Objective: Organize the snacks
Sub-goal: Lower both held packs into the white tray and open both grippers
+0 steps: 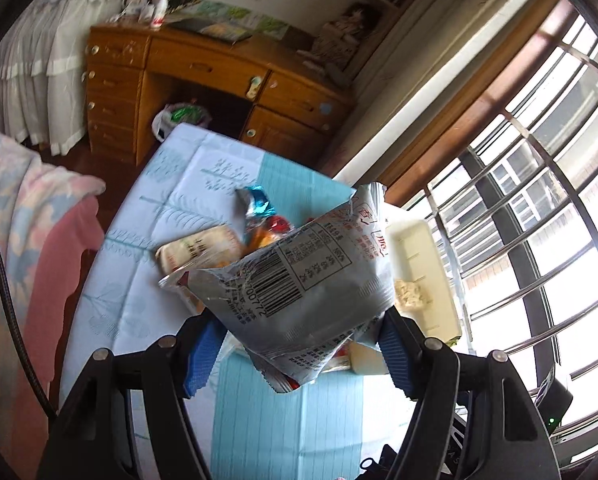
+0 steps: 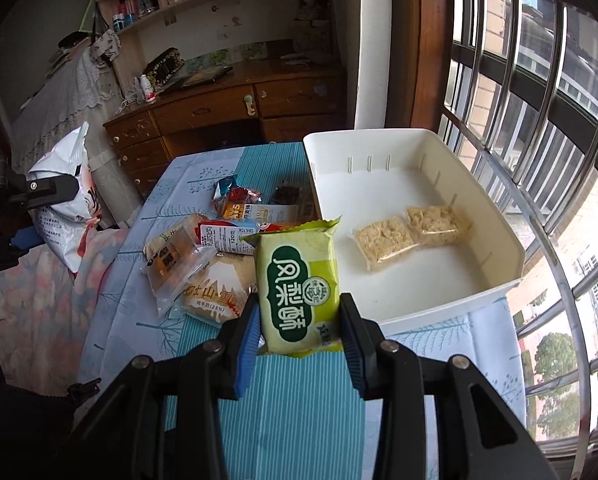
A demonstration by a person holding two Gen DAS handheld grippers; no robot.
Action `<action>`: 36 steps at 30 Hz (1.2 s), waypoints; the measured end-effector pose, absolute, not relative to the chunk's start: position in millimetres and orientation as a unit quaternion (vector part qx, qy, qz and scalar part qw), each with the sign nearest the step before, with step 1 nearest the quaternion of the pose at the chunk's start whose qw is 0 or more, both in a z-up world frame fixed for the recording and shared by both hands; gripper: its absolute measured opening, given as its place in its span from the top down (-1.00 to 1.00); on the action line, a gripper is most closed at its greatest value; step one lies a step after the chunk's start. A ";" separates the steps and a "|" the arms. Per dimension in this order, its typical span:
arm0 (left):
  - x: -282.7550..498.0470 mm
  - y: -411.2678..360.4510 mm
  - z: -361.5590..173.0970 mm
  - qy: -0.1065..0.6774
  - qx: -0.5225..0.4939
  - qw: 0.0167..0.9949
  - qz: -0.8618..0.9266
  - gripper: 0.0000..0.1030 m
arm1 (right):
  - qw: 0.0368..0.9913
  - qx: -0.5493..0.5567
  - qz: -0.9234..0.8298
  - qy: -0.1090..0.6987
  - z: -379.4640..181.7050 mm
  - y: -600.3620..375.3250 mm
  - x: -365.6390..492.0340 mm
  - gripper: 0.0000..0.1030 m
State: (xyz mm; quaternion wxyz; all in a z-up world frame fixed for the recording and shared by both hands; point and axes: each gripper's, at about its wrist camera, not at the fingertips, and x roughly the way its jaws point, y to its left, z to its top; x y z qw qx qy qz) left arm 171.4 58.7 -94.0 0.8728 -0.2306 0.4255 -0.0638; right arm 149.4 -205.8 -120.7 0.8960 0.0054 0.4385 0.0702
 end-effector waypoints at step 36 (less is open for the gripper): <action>235.6 -199.8 -91.9 0.440 -0.102 0.889 -0.078 -0.42 | 0.915 -0.032 0.108 0.388 -126.6 -361.6 220.2 0.26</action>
